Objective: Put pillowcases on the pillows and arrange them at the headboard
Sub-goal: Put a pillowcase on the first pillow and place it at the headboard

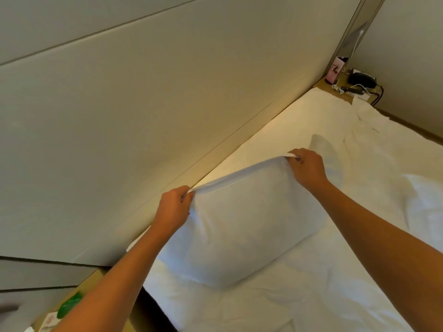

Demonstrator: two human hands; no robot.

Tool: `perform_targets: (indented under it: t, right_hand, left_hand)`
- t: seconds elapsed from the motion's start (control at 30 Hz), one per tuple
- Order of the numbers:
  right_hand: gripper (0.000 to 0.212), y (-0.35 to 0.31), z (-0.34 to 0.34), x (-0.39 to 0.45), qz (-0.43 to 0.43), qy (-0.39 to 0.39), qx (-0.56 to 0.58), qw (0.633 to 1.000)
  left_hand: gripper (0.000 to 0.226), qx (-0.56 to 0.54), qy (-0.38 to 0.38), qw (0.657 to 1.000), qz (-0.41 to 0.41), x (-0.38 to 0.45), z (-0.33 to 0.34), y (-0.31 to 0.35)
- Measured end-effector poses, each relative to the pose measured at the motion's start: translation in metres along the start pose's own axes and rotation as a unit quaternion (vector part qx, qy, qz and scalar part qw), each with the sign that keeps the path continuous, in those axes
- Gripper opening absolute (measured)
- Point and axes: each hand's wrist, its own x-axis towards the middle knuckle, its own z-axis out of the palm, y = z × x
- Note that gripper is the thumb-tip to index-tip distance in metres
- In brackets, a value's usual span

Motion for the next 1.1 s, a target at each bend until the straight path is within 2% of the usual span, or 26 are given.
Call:
perform_targets:
  t: [0.17,0.27,0.53,0.67,0.8,0.97,1.03,1.1]
  right_hand:
    - [0.032,0.032,0.025,0.008,0.036,-0.001,0.013,0.999]
    - [0.032,0.028,0.032,0.021,0.022,0.004,0.015,1.0]
    - [0.03,-0.015,0.051,0.082,-0.001,0.048,-0.035,0.998]
    - [0.036,-0.039,0.058,0.106,0.0,0.054,-0.062,0.997]
    - [0.032,-0.065,0.055,0.122,-0.006,0.073,-0.021,0.997]
    - [0.025,-0.109,0.042,0.144,-0.062,0.122,0.031,0.99]
    - [0.029,-0.121,0.043,0.149,-0.092,0.107,0.047,0.989]
    - [0.031,-0.125,0.052,0.147,-0.138,0.062,0.05,0.987]
  left_hand:
    - [0.026,0.021,0.007,1.0,0.002,0.029,0.022,-0.012]
    - [0.027,0.035,-0.001,0.999,-0.007,0.045,0.02,-0.018]
    - [0.031,0.012,0.046,0.999,-0.014,0.085,0.001,-0.011]
    - [0.031,-0.005,0.065,0.998,-0.018,0.1,-0.013,-0.01]
    - [0.038,-0.013,0.09,0.996,-0.014,0.109,-0.034,-0.006]
    - [0.035,-0.029,0.168,0.985,0.029,0.12,-0.053,-0.002]
    - [0.037,-0.022,0.211,0.977,0.035,0.124,-0.056,-0.008]
    - [0.031,-0.013,0.22,0.975,0.035,0.12,-0.052,-0.014]
